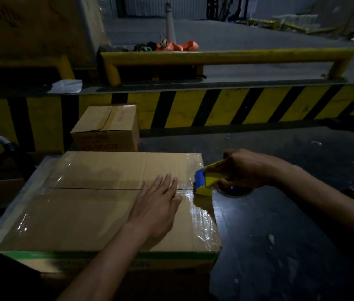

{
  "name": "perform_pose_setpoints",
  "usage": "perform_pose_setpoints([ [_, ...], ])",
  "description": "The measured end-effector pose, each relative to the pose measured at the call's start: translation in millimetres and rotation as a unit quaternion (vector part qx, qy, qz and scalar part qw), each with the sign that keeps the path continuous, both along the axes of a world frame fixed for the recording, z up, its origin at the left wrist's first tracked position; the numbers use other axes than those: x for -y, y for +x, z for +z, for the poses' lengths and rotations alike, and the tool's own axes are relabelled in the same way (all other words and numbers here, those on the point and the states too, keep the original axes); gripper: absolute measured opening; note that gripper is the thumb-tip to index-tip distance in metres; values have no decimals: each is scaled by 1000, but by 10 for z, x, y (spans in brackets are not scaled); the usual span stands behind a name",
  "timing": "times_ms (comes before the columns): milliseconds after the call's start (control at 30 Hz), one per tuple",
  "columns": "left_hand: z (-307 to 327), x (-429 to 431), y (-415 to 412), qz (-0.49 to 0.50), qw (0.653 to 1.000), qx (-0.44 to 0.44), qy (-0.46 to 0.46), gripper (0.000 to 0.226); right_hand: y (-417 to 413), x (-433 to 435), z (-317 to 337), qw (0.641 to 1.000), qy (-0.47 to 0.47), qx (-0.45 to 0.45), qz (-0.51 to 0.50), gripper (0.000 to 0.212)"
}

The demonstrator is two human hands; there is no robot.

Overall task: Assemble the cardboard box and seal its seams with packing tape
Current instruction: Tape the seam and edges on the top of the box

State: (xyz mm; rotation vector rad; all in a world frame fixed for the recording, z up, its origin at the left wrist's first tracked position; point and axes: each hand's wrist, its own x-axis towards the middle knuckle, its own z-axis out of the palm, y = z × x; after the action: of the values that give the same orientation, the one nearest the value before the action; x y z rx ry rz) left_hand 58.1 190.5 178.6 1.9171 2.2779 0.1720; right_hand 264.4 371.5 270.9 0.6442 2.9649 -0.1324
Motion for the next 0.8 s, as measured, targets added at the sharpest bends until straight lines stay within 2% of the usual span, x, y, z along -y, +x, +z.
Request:
perform_pose_setpoints([
  [233, 165, -169, 197, -10, 999, -40, -17, 60, 251, -63, -117, 999, 31, -8, -16, 54],
  [333, 114, -263, 416, -58, 998, 21, -11, 60, 275, -90, -126, 999, 17, -25, -19, 54],
  [600, -58, -272, 398, -57, 998, -3, 10, 61, 572, -200, -199, 997, -41, -58, -23, 58],
  [800, -64, -295, 417, -50, 999, -6, 12, 60, 691, -172, -292, 998, -42, -17, -36, 54],
])
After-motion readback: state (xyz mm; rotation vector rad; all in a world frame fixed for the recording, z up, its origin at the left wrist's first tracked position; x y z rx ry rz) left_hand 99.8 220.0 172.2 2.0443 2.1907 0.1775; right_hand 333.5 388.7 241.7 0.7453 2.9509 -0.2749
